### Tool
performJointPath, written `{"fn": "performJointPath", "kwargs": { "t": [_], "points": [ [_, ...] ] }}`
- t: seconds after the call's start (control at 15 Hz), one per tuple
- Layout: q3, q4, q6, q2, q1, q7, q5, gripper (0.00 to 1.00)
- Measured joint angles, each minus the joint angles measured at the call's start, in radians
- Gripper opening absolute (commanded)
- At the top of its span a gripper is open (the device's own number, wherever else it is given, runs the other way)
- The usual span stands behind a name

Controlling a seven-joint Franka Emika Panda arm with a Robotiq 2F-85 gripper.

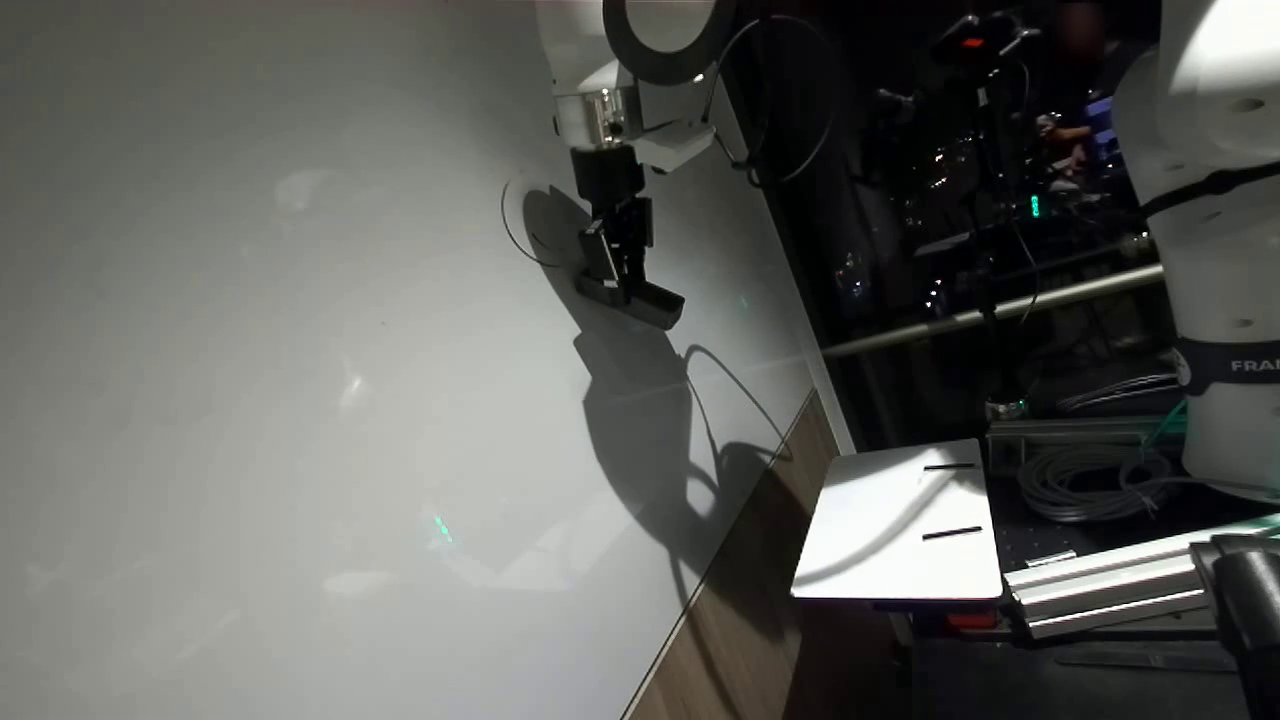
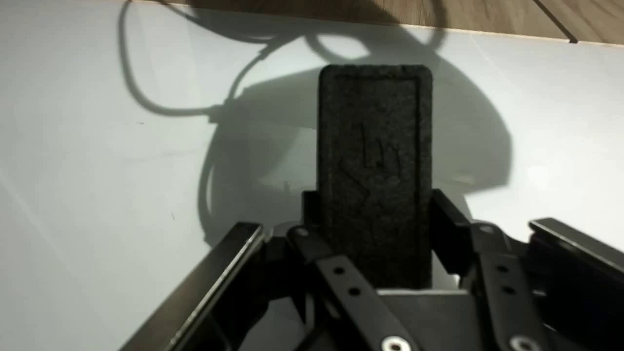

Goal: Erase the drawing on the white board

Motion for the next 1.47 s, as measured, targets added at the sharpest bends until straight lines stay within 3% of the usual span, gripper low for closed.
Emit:
{"fn": "performJointPath", "kwargs": {
  "t": [0.73,1.47],
  "points": [
    [0.018,0.069,-0.031,-0.065,0.025,0.006,0.000,0.30],
    [0.026,0.223,-0.142,-0.087,0.021,0.004,-0.001,0.30]
  ]
}}
